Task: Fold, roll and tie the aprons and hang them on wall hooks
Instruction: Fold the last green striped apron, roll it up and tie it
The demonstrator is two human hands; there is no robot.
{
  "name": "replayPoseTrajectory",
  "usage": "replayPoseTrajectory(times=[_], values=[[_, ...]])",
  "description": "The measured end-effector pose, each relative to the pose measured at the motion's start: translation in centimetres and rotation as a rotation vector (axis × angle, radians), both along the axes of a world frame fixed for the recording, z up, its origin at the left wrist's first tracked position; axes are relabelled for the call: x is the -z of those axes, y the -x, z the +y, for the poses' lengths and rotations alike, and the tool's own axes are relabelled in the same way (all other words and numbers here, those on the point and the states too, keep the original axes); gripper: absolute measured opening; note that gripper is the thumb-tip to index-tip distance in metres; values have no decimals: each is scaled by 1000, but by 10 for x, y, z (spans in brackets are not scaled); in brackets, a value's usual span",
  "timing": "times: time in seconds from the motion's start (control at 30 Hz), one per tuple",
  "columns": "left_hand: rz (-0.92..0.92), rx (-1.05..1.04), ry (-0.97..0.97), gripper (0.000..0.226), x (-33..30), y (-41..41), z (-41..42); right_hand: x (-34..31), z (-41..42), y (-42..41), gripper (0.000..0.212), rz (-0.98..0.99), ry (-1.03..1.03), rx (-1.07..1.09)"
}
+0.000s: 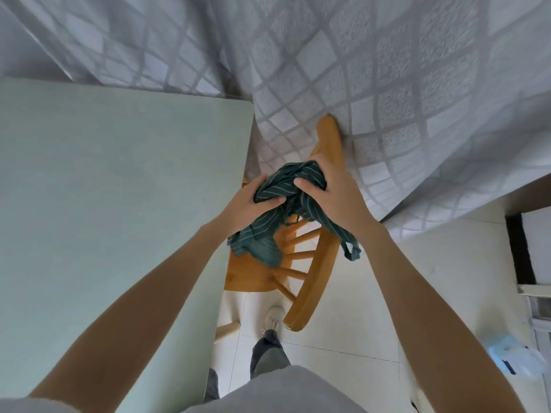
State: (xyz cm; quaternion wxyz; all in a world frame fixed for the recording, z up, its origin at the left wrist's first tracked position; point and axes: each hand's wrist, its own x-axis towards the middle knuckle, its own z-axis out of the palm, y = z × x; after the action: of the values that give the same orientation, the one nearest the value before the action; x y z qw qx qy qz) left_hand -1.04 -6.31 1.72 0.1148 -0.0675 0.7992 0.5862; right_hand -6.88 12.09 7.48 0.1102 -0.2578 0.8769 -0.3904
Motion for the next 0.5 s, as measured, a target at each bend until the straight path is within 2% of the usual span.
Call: replayPoseTrajectory(times=[0.07, 0.17, 0.23, 0.33, 0.4, 0.5], values=[[-28, -68, -35, 58, -8, -29, -21, -6, -23, -15, 29, 7, -16, -47], [-24, -135, 119, 41, -20, -69, -58, -13, -52, -31, 42, -72, -48, -188], [6, -168, 273, 31, -31, -94, -85, -17, -70, -40, 66, -94, -113, -300], [48, -242, 490, 38, -52, -143, -127, -24, -106, -64, 99, 53, -331, -486], [70, -309, 605, 49, -61, -171, -149, -24, -127, -77, 91, 181, -447, -521], [85, -437, 737, 62, -63, -218, -184, -14, -163, -95, 38, 329, -451, -514]])
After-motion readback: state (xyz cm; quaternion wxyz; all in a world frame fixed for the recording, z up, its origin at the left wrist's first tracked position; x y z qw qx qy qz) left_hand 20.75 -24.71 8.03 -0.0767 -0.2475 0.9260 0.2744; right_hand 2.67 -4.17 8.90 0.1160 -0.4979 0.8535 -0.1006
